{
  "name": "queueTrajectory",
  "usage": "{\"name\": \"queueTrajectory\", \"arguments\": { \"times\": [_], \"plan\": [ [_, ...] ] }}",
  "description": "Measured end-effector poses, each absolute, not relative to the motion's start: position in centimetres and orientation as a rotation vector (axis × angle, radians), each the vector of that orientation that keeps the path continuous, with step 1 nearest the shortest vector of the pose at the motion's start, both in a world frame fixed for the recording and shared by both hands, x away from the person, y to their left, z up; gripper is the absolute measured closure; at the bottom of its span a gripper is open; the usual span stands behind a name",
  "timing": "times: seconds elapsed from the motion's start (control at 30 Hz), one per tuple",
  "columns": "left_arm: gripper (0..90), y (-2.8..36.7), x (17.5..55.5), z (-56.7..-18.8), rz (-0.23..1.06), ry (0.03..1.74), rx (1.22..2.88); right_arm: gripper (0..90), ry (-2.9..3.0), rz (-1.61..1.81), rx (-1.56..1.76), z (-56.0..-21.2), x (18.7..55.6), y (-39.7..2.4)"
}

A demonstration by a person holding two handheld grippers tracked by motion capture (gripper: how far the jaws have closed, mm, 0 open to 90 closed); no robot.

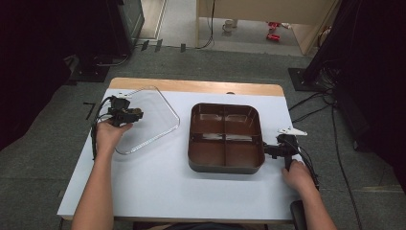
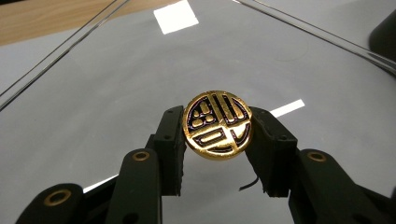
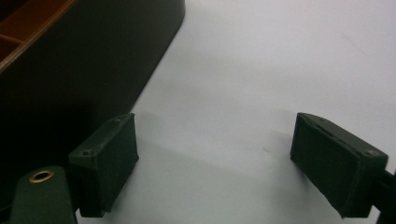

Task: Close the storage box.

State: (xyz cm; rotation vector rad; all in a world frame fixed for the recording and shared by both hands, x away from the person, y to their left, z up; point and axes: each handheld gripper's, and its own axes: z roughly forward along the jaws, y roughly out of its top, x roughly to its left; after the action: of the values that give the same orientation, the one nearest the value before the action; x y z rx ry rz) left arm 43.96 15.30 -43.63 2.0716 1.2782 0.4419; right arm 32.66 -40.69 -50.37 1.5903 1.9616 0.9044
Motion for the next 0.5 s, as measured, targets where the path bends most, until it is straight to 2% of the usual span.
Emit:
{"name": "queueTrajectory", "arguments": {
  "times": [0.5],
  "plan": [
    [59.6,13.3,42.8,-40.2,0.388,1.206,2.092,14.4,1.962,0.905,1.590,-50.4,32.7,-40.7]
  ]
}}
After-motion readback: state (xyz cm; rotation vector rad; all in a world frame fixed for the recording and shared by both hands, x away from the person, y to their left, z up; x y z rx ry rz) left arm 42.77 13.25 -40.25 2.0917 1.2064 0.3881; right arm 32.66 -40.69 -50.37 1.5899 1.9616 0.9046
